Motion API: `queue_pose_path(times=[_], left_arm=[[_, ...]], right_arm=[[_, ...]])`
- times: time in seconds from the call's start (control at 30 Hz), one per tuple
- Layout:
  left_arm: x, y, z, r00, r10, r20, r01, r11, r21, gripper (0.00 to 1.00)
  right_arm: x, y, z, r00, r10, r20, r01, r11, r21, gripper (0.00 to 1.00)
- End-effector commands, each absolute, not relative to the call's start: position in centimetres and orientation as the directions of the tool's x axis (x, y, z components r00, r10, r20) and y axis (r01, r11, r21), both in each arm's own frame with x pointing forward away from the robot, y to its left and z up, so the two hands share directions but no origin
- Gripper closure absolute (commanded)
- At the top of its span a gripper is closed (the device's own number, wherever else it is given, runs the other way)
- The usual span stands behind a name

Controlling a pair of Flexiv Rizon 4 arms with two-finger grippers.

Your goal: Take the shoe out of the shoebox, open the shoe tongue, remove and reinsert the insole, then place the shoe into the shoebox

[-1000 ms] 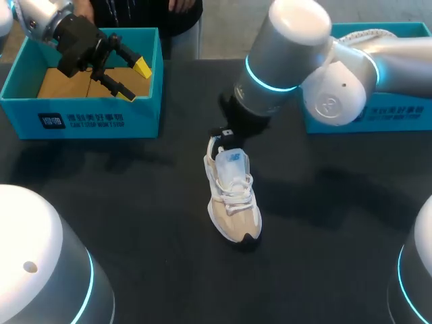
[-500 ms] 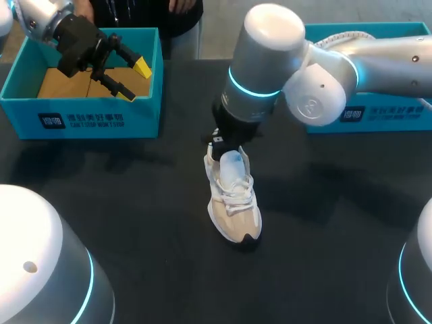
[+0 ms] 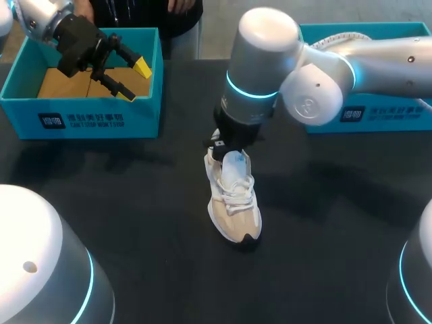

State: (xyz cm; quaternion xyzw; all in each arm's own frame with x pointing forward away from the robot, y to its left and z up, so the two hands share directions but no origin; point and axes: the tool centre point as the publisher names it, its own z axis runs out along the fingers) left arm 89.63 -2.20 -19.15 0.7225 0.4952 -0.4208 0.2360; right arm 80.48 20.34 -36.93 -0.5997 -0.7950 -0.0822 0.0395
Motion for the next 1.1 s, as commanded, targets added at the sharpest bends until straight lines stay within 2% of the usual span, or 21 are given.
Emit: queue_pose_path(times=[0.03,0.3,0.6,1.1], left_arm=[[89.6,-2.2,-19.1,0.157,0.518,-0.841,0.914,-0.399,-0.075,0.00],[89.6,-2.2,-19.1,0.157,0.518,-0.841,0.914,-0.399,-0.075,0.00],[89.6,-2.2,-19.1,0.157,0.518,-0.841,0.914,-0.399,-0.075,0.00],[89.6,-2.2,-19.1,0.157,0.518,-0.841,0.914,-0.399,-0.075,0.00]], right_arm=[[81.2,21.2,-38.5,-0.279,0.946,0.164,0.960,0.272,0.067,1.00],[81.4,21.3,-38.4,-0.282,0.949,0.141,0.959,0.278,0.047,1.00],[82.8,21.1,-35.8,-0.293,0.952,0.092,0.953,0.284,0.102,1.00],[84.9,21.2,-40.1,-0.297,0.950,0.094,0.953,0.288,0.095,1.00]])
